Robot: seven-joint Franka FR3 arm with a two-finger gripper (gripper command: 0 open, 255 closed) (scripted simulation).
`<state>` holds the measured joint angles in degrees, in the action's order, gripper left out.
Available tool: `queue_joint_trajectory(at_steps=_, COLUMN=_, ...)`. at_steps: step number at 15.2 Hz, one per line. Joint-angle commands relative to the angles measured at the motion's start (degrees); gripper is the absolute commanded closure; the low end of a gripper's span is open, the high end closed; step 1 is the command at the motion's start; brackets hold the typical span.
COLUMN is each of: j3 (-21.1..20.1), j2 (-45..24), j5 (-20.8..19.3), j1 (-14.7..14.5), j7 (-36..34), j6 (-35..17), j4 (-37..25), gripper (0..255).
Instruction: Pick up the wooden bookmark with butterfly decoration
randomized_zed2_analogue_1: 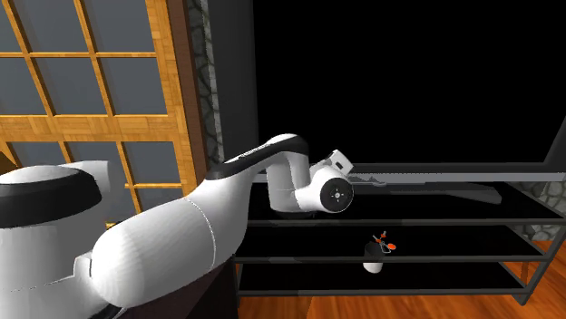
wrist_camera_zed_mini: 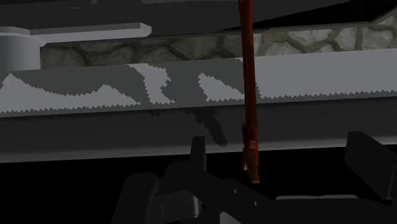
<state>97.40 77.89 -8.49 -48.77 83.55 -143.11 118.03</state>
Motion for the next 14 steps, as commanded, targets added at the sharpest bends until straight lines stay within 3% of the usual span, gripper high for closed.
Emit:
queue_joint_trajectory(at_steps=1, j3=0.91, j2=2.86, j5=0.08, j1=-2.06, j7=2.23, j6=0.96, j4=-2.98, gripper=0)
queue_joint_trajectory(at_steps=10, j3=3.73, j2=5.05, j5=-0.93, j1=-2.88, j7=4.7, j6=0.15, j4=-3.57, gripper=0)
queue_joint_trajectory(at_steps=11, j3=3.74, j2=5.06, j5=-0.94, j1=-2.86, j7=4.7, j6=0.11, j4=-3.51, gripper=255)
queue_joint_trajectory(at_steps=14, j3=3.72, j2=5.05, j5=-0.93, j1=-2.86, j7=4.69, j6=0.12, j4=-3.53, gripper=255)
